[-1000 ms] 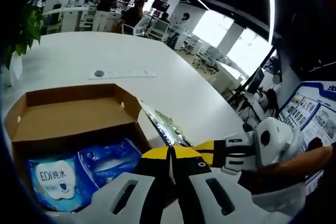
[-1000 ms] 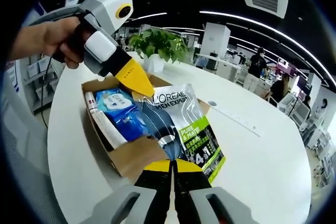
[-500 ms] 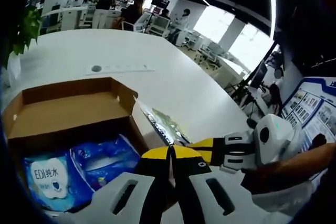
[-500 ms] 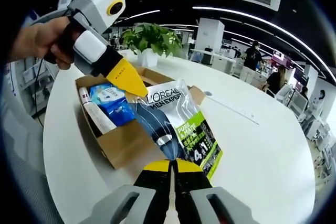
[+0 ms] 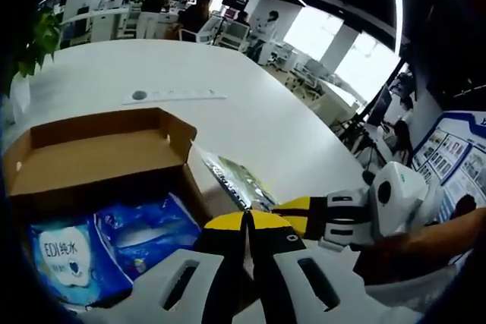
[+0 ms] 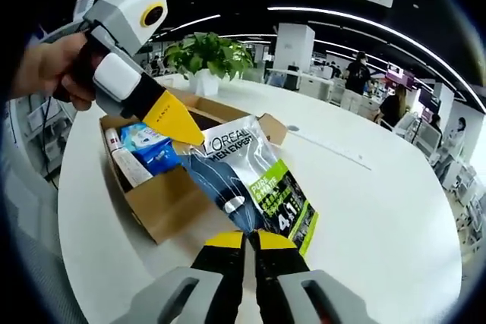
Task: Operate the shoe box by opening the lid, removing the specified soft item, and placing it in the target area until the item is outside and the box remains undamaged.
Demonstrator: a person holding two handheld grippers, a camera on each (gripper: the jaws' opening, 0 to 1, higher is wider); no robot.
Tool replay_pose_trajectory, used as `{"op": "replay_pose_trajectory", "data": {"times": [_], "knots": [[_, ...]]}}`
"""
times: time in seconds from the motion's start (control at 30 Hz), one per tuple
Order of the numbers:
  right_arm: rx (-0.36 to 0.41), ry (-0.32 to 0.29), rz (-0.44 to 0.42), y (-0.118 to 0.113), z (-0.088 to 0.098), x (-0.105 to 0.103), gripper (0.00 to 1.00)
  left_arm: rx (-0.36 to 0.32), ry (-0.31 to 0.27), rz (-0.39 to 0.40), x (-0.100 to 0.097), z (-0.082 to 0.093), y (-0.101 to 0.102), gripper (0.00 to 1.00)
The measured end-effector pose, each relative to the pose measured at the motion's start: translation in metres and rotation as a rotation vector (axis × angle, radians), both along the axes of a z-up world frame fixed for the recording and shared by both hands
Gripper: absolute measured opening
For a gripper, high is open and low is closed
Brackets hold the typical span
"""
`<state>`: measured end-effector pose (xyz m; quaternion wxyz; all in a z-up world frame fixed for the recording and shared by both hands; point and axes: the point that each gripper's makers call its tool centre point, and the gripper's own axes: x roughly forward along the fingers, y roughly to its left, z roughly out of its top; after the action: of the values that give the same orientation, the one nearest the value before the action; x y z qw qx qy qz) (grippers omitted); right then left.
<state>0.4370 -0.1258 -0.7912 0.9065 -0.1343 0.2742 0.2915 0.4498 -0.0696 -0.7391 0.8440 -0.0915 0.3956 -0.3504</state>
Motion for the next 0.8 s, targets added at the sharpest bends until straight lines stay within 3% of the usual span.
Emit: {"op": "replay_pose_trajectory", "data": {"times": [0.57, 0.8], "knots": [[0.028, -0.055, 0.024, 0.014, 0.016, 0.0, 0.05, 0.007, 0.008, -0.005, 0.001, -0.008, -0.014, 0.0], [0.012, -0.052, 0.041, 0.016, 0.013, -0.001, 0.0, 0.015, 0.001, -0.011, -0.001, -0.01, -0.017, 0.0]]}}
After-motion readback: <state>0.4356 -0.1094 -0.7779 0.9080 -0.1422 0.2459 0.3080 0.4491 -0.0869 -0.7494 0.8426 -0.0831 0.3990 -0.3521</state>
